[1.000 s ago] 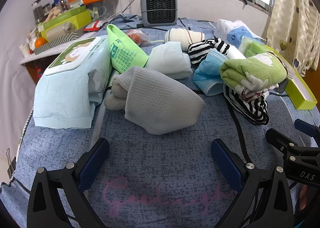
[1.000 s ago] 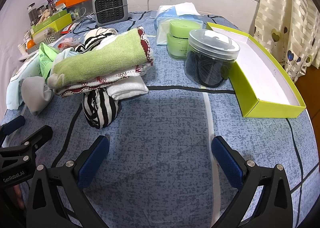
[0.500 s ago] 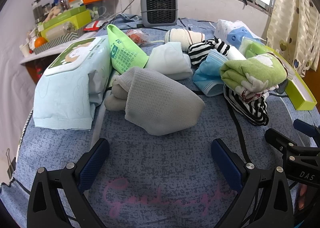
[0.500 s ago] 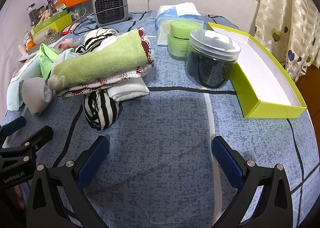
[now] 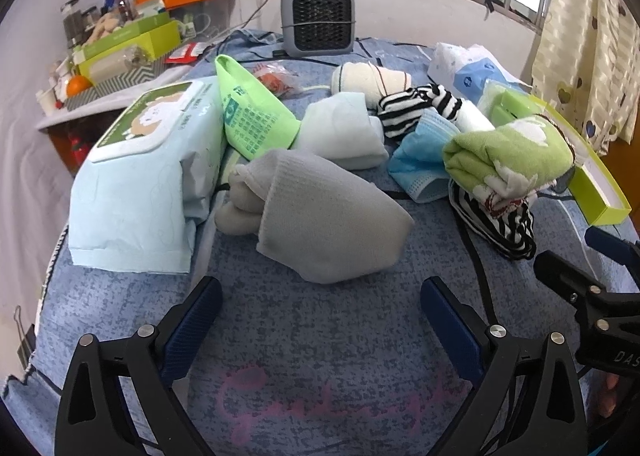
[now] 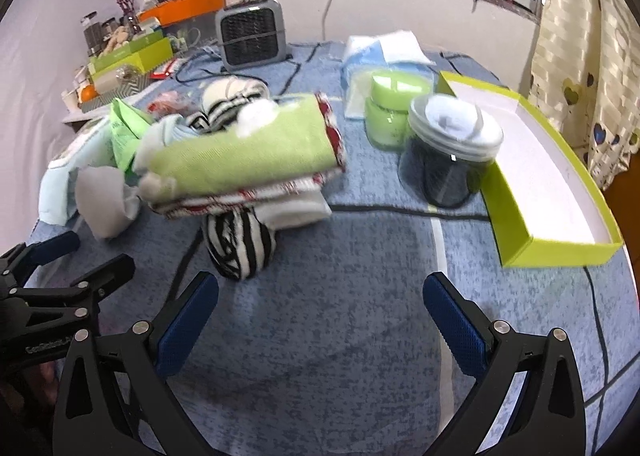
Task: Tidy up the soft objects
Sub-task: 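Grasp the green towel roll with the right gripper while the left gripper grasps the grey sock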
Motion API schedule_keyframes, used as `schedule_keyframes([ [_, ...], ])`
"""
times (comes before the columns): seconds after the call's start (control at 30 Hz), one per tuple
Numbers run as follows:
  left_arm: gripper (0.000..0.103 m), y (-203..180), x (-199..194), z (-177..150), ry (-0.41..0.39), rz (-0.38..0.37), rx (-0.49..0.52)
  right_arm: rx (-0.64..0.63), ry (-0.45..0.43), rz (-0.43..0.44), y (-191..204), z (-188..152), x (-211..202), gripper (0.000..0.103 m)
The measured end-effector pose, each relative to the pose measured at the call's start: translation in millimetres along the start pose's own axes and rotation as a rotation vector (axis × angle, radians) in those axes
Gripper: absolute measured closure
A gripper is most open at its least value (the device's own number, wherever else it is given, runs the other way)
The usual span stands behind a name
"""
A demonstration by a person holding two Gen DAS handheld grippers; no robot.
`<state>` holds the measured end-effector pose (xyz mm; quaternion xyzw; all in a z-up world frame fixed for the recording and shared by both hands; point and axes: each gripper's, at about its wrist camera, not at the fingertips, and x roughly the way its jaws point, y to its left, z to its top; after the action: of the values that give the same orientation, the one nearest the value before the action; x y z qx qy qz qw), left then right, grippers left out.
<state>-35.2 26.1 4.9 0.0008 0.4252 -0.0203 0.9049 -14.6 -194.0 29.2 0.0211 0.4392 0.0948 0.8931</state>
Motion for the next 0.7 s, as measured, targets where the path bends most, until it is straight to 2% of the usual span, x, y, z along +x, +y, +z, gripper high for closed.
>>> schedule_keyframes([
  [0.33,0.003,1,-8,4,-0.02,-0.026,0.004,-0.047,-0.056,0.023,9,11,-6,0.0],
  [0.5,0.003,6,-15,14,-0.05,-0.032,-0.011,-0.07,-0.123,0.019,10,29,-10,0.0],
  [0.57,0.003,7,-13,18,-0.047,-0.038,-0.014,-0.072,-0.121,0.014,10,38,-5,0.0],
  [0.7,0.003,11,-5,22,-0.015,-0.073,-0.047,-0.039,-0.105,0.077,8,50,4,0.0],
])
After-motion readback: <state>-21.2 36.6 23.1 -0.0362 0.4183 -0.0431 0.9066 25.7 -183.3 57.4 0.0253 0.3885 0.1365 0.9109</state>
